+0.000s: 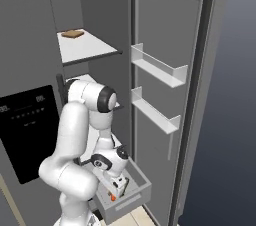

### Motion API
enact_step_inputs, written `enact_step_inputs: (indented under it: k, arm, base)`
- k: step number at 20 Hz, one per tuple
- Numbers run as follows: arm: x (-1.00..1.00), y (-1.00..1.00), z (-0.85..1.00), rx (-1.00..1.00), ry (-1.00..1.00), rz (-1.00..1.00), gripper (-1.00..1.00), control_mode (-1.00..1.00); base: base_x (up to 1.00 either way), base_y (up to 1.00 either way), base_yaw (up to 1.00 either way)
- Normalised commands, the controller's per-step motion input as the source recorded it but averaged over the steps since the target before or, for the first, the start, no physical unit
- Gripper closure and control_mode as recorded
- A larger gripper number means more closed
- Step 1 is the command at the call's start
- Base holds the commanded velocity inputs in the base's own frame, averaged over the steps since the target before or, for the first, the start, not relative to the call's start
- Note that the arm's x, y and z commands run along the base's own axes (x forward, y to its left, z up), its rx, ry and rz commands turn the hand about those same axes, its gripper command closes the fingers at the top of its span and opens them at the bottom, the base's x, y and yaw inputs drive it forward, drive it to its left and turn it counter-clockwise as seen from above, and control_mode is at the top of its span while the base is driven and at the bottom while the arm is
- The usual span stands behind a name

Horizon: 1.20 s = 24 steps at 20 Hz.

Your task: Place the carrot and squash inside the fridge drawer. Close the drawer after placing the vegetables.

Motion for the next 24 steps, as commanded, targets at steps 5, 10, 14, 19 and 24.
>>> enact_step_inputs:
  k: [5, 10, 14, 19, 24]
  arm:
    - [-0.23, -0.80, 0.02, 0.02, 0.00, -0.19, -1.00, -1.00]
    - [0.05, -0.96, -0.05, 0.04, 0.00, -0.12, -1.00, -1.00]
    - [0.07, -0.66, -0.41, 0.01, 0.02, -0.09, -1.00, -1.00]
    - [0.25, -0.26, -0.73, 0.00, 0.07, -0.03, -1.00, -1.00]
    - [0.26, -0.18, -0.78, 0.00, 0.06, 0.00, -1.00, -1.00]
  base:
    - [0.00, 0.00, 0.00]
    - [0.00, 0.00, 0.00]
    - [0.00, 0.00, 0.00]
    - [0.00, 0.00, 0.00]
    - [0.00, 0.00, 0.00]
